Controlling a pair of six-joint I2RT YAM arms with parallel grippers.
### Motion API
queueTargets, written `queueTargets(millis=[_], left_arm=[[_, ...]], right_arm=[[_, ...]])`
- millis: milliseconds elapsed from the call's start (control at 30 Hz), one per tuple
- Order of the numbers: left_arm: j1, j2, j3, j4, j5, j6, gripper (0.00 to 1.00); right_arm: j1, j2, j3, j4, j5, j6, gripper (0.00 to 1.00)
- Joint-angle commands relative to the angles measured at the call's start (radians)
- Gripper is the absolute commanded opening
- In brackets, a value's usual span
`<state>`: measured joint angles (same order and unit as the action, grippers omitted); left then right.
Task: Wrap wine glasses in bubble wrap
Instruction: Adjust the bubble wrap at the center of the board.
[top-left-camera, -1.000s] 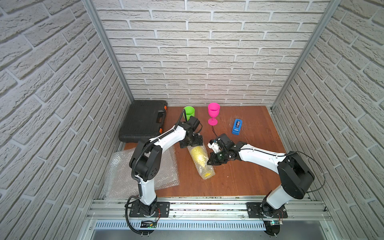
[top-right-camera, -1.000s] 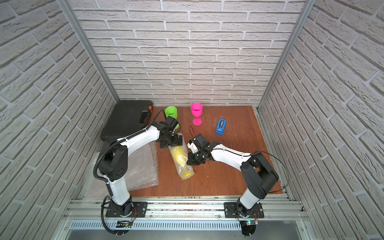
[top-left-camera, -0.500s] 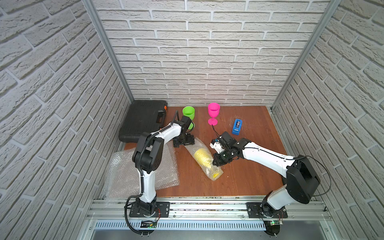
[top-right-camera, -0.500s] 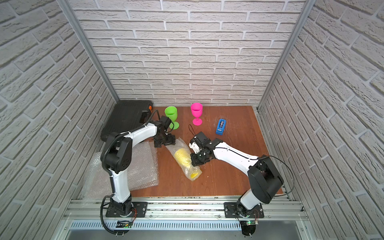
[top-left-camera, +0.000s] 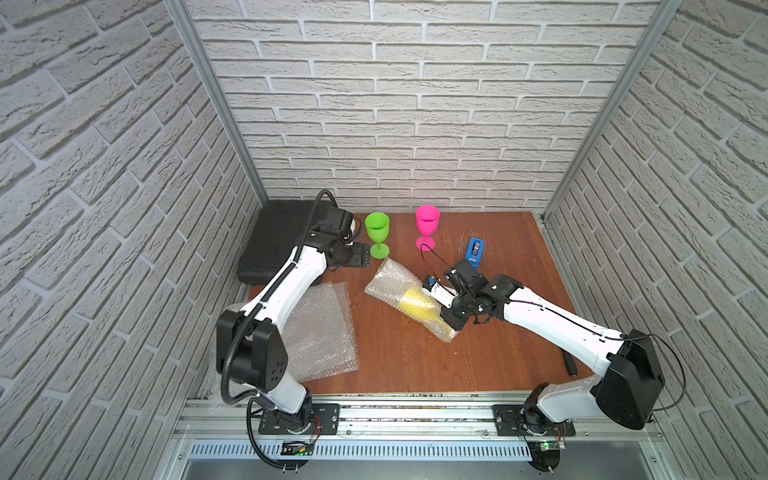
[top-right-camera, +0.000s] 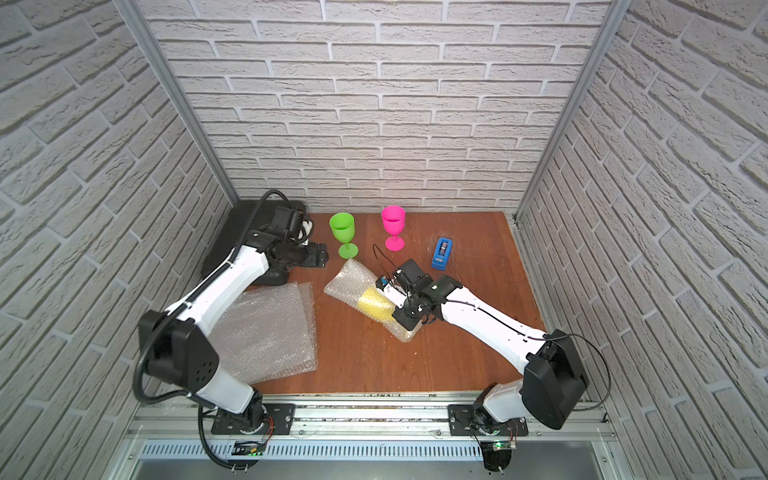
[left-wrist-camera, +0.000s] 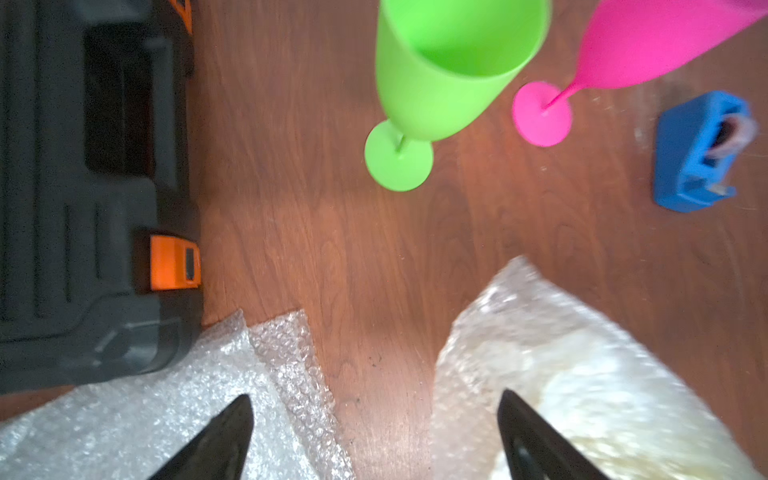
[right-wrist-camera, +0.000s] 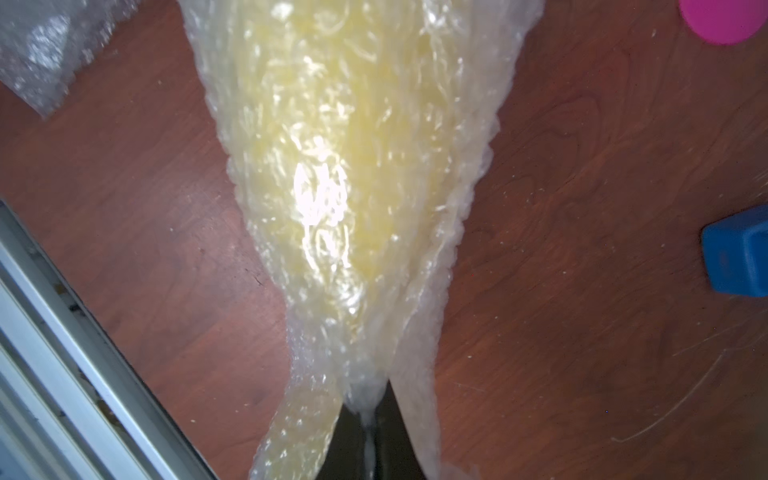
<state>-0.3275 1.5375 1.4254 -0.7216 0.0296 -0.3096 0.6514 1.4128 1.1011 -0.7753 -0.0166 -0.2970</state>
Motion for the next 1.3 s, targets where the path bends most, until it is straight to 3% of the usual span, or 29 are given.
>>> queueTargets(millis=[0, 133, 300, 467, 633, 967, 1100, 1267], left_arm=[[-0.004, -0.055, -0.051, 0.083, 0.095, 0.162, 0.89], [-0.040, -0.116, -0.147, 0.189, 0.219, 0.273, 0.88], [-0.108, -0.115, -0.198, 0.210, 0.292, 0.379, 0.86], [-0.206, -0.047, -0.196, 0.151, 0.321, 0.486, 0.88], [-0.225, 0.029, -0.205, 0.146, 0.476, 0.477, 0.89], [-0.266, 0.130, -0.209, 0.088, 0.574, 0.523, 0.88], [-0.286, 0.156, -0.191, 0.042, 0.609, 0.568, 0.82], [-0.295, 0.189, -0.179, 0.022, 0.546, 0.583, 0.71]], right_arm=[[0.012, -0.039, -0.016, 0.046, 0.072, -0.317, 0.03], [0.024, -0.091, -0.097, 0.189, 0.104, -0.522, 0.03], [0.046, -0.154, -0.274, 0.492, 0.161, -0.695, 0.03], [0.080, -0.171, -0.349, 0.614, 0.186, -0.729, 0.03], [0.091, -0.176, -0.395, 0.674, 0.193, -0.719, 0.03], [0.093, -0.157, -0.390, 0.665, 0.204, -0.699, 0.03], [0.094, -0.144, -0.384, 0.658, 0.197, -0.694, 0.03], [0.093, -0.144, -0.382, 0.651, 0.193, -0.689, 0.03]])
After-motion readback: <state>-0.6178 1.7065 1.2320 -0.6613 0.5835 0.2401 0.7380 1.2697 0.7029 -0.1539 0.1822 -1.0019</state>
